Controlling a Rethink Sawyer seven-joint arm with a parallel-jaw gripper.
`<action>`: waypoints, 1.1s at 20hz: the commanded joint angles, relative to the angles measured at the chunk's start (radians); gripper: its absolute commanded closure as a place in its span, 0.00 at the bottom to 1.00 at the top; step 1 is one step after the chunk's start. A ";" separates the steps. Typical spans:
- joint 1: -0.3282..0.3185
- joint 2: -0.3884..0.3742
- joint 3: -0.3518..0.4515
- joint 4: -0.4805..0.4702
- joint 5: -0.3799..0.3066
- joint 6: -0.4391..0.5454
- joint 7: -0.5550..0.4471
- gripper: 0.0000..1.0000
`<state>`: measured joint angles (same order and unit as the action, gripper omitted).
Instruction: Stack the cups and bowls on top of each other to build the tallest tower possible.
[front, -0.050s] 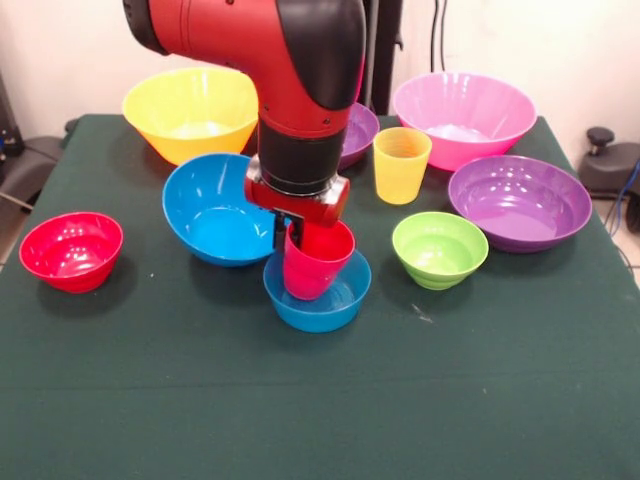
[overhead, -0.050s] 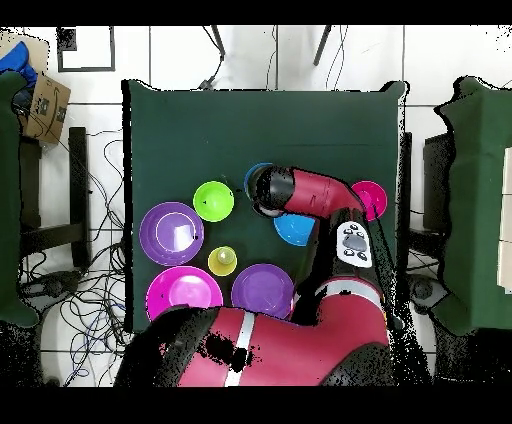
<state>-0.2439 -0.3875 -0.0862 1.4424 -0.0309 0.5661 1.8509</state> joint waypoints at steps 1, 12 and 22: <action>-0.020 0.090 0.142 -0.011 -0.049 0.002 -0.045 1.00; -0.076 0.056 0.232 0.041 -0.023 -0.023 -0.055 1.00; -0.083 0.048 0.256 0.007 -0.022 0.050 -0.033 1.00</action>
<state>-0.3446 -0.3908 0.0292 1.4429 -0.0318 0.5664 1.8509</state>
